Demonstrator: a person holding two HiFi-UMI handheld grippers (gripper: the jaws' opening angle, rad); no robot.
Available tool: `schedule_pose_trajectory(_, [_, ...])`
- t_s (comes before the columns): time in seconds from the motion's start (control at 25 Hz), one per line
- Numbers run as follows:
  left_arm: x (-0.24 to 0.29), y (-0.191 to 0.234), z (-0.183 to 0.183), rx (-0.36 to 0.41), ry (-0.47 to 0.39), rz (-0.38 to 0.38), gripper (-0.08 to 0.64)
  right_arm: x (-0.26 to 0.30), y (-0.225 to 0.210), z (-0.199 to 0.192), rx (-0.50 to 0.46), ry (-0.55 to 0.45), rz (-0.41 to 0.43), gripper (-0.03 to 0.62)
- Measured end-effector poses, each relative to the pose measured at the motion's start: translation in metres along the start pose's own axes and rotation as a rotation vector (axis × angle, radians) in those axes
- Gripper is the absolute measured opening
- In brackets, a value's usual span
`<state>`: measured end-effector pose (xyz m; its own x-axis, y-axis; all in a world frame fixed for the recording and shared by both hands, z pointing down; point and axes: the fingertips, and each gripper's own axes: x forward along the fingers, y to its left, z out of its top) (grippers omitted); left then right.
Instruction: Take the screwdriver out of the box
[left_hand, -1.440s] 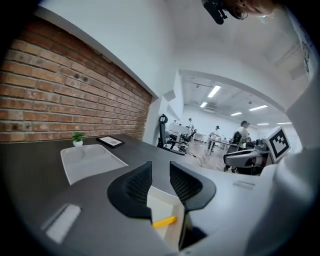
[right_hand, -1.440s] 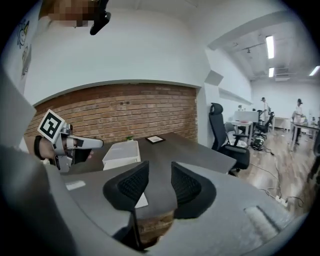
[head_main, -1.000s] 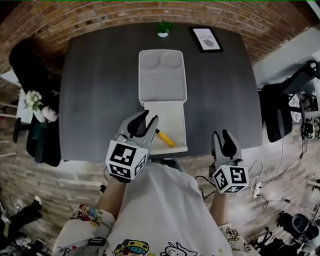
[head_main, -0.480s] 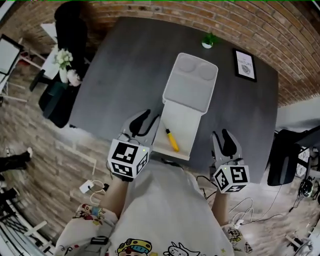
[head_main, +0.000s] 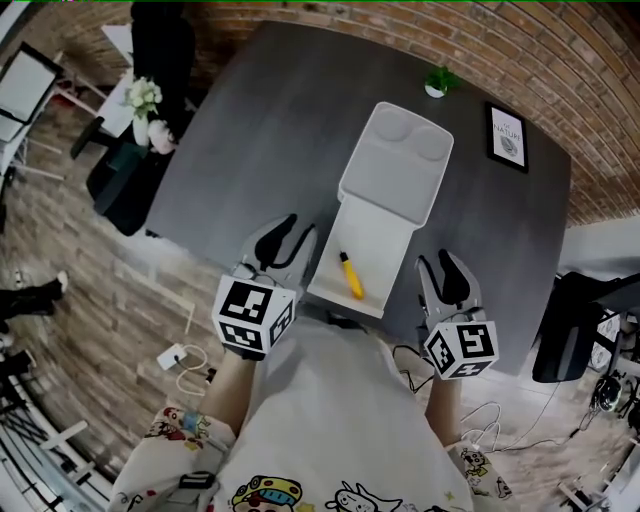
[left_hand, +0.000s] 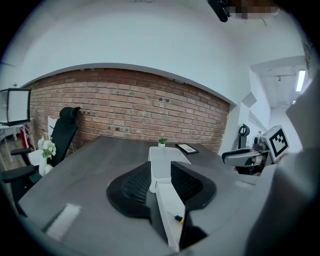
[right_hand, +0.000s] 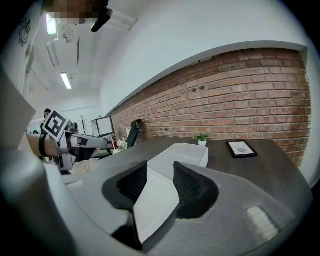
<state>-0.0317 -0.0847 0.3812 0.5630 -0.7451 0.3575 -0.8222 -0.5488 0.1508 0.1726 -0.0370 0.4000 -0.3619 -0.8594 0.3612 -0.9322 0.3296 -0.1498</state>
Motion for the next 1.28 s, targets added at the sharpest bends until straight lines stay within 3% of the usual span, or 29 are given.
schedule_pose_trajectory(0.32, [0.006, 0.003, 0.0, 0.003, 0.003, -0.063, 0.127, 0.01, 0.009, -0.001, 0.002, 0.016, -0.031, 0.161])
schedule_pose_trajectory(0.76, [0.018, 0.012, 0.007, 0.007, -0.007, -0.08, 0.127, 0.016, 0.01, 0.003, -0.005, 0.02, -0.053, 0.163])
schedule_pose_trajectory(1.28, [0.022, 0.019, -0.005, -0.033, 0.014, -0.072, 0.126, 0.035, 0.023, -0.008, -0.056, 0.126, 0.026, 0.167])
